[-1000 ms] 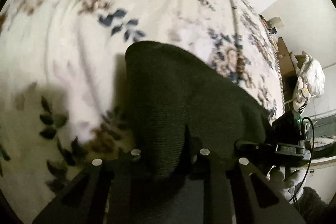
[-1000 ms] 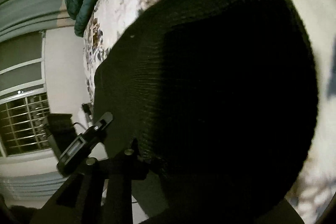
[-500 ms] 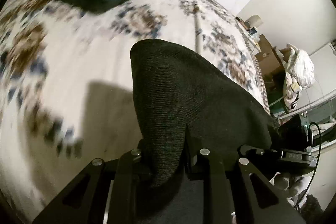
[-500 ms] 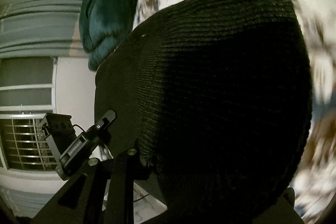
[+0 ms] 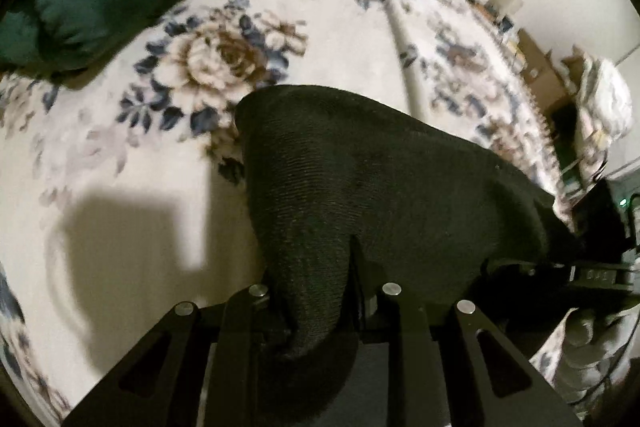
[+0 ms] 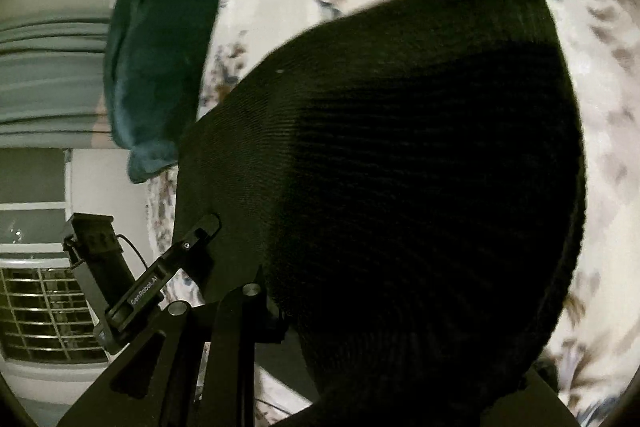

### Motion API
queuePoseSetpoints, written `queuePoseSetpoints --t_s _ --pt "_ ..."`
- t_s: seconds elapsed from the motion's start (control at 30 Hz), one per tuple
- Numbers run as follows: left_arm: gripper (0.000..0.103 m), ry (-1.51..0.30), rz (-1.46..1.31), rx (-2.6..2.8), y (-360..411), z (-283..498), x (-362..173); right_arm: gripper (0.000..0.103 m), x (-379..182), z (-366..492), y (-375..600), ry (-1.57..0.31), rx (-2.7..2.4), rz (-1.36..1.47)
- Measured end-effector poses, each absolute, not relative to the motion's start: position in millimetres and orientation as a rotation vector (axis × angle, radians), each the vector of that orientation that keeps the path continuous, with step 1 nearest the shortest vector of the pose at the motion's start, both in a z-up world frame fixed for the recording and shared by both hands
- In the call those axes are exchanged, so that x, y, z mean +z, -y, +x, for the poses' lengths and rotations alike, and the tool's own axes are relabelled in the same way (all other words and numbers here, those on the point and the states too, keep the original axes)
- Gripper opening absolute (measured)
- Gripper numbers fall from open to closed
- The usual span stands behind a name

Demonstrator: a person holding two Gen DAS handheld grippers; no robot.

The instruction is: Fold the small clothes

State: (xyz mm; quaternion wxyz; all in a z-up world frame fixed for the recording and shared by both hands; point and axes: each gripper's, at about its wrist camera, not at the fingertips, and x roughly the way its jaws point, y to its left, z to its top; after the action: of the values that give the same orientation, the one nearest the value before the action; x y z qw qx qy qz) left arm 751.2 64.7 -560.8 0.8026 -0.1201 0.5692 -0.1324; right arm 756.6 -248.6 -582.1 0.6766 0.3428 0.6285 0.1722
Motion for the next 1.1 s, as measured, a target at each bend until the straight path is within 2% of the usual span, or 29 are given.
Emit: queuePoseSetpoints --t_s 0.13,0.17,0.2,0.23,0.27,0.3,0.33,0.4,0.43,0.5,0.67,1.1 --pt "0.031 -1.240 -0.180 -0.265 -59 756 -569 0.026 -595 764 250 -1.437 0.376 0.761" --pt "0.034 -1.238 -0.159 -0.251 -58 755 -568 0.032 -595 764 247 -1.445 0.369 0.741" --pt "0.043 -1.233 -0.139 -0.234 -57 754 -567 0.038 -591 764 244 -1.455 0.345 0.693" --pt "0.058 -1.232 -0.119 -0.211 -57 754 -565 0.041 -590 758 244 -1.456 0.329 0.654" --pt "0.067 -1.227 -0.093 -0.177 -57 753 -563 0.049 -584 757 241 -1.457 0.291 0.601" --pt "0.081 -1.216 -0.069 -0.143 -57 751 -560 0.059 -578 755 238 -1.459 0.240 0.531" --pt "0.086 -1.204 -0.058 -0.120 -58 747 -558 0.065 -574 750 236 -1.456 0.204 0.477" --pt "0.089 -1.179 -0.048 -0.080 -59 739 -552 0.084 -561 733 232 -1.409 0.082 0.312" --pt "0.095 -1.165 -0.039 -0.060 -58 733 -548 0.089 -555 727 229 -1.380 0.020 0.229" --pt "0.098 -1.138 -0.021 -0.032 -54 719 -539 0.102 -538 712 220 -1.313 -0.070 0.102" --pt "0.103 -1.079 0.013 -0.005 -40 686 -509 0.103 -498 665 218 -1.169 -0.238 -0.017" --pt "0.103 -1.011 -0.017 -0.013 -31 588 -388 0.103 -370 546 204 -1.050 -0.308 -0.092"
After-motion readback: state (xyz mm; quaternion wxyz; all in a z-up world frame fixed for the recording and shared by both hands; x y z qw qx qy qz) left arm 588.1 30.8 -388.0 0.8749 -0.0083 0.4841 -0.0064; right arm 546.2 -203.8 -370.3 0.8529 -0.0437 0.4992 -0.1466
